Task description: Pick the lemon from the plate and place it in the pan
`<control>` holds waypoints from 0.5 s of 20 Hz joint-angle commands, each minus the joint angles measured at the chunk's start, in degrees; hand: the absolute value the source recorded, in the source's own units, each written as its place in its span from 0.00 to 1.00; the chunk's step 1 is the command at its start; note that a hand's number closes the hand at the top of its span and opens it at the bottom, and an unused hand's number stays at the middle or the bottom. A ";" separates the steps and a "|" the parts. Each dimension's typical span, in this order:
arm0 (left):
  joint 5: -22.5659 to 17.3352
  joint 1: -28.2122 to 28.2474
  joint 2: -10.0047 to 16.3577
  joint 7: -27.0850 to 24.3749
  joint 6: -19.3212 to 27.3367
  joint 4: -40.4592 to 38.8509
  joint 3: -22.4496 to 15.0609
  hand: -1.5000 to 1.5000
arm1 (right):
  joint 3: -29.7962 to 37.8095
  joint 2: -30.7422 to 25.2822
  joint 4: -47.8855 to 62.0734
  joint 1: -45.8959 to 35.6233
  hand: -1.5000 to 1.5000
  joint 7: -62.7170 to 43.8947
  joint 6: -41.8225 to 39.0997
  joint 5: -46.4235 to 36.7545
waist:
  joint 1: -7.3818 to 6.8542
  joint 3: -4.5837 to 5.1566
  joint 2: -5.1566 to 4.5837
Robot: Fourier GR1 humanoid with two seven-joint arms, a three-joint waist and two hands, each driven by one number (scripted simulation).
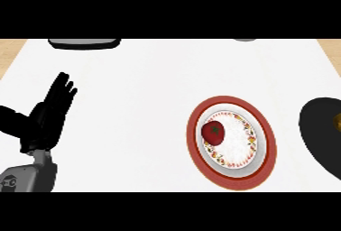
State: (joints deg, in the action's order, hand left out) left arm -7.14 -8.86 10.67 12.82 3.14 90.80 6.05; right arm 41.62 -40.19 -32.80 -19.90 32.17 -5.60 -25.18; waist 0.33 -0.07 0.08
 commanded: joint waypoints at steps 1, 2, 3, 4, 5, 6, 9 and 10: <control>1.14 0.70 -1.25 1.41 1.26 1.73 -1.51 0.50 | 6.71 -3.23 3.85 2.84 0.00 3.05 -8.55 8.04 | 0.32 -0.05 0.04; 0.84 -1.90 -1.01 -0.61 1.40 -2.66 0.18 0.50 | 7.83 -4.20 4.82 4.77 0.00 5.90 -11.41 9.44 | 1.00 -0.04 -0.15; 1.06 -2.39 -1.07 1.49 1.90 -1.48 -0.40 0.50 | 8.73 -8.06 5.10 4.00 0.00 3.42 -16.21 10.89 | 0.79 -0.01 -0.03; 0.90 -2.68 -0.57 2.91 2.10 -0.12 -0.14 0.50 | 9.83 -8.68 7.29 6.41 0.00 6.82 -17.76 11.77 | 0.51 -0.09 -0.08; 0.32 0.88 -1.12 0.06 0.34 0.07 -0.61 0.50 | 10.29 -10.51 7.54 7.02 0.00 7.19 -21.36 12.84 | 0.21 -0.03 -0.03; 0.95 2.05 -1.64 -2.40 -0.14 -0.26 -1.32 0.50 | 11.16 -10.73 9.01 9.65 0.00 9.18 -23.48 13.65 | 0.39 -0.04 -0.05; 0.33 -0.95 -0.17 1.61 0.58 0.39 0.08 0.50 | 12.95 -14.60 11.03 13.07 0.00 11.72 -32.82 16.52 | 0.54 -0.08 -0.03; 0.87 -2.70 -0.92 3.17 2.30 0.73 -0.17 0.50 | 12.17 -12.95 10.79 15.41 0.00 13.02 -34.31 16.42 | 0.82 -0.07 0.03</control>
State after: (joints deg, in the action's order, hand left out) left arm -6.59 -9.67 10.09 14.16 4.12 91.15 5.83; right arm 52.24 -51.30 -24.56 -9.73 38.70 -28.55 -11.49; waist 0.93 -0.10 0.09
